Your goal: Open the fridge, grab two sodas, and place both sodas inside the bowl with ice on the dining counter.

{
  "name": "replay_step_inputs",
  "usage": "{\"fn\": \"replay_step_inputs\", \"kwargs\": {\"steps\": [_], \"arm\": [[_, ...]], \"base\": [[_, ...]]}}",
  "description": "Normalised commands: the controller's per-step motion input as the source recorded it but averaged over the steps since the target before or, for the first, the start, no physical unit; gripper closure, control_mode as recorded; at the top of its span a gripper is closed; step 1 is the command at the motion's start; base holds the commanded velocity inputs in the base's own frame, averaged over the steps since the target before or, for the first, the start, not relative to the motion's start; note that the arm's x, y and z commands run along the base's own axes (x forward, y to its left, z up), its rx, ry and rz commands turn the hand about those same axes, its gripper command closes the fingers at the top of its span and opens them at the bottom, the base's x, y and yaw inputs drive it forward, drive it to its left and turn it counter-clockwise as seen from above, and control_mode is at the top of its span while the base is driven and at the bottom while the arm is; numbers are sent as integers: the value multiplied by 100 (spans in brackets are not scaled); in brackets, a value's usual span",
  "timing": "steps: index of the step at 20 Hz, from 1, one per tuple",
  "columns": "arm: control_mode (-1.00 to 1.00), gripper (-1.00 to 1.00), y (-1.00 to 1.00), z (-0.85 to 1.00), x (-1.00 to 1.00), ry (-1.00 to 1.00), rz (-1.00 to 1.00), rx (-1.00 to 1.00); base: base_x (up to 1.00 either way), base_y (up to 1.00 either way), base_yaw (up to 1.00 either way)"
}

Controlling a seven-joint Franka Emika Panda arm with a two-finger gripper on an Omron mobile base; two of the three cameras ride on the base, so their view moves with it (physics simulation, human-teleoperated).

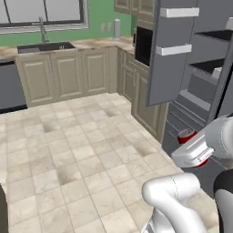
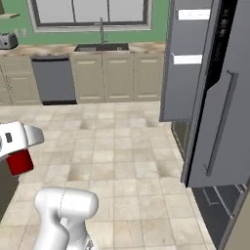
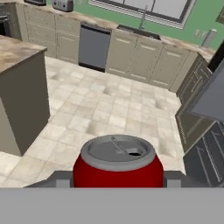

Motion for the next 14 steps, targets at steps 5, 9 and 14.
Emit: {"fn": "replay_step_inputs", "kwargs": {"steps": [5,9,14], "arm": [[100,100,0,0,0,0,0,0],[100,100,0,0,0,0,0,0],[100,100,0,0,0,0,0,0]], "base": [[-97,77,22],[-74,94,16],[-7,100,6]]}}
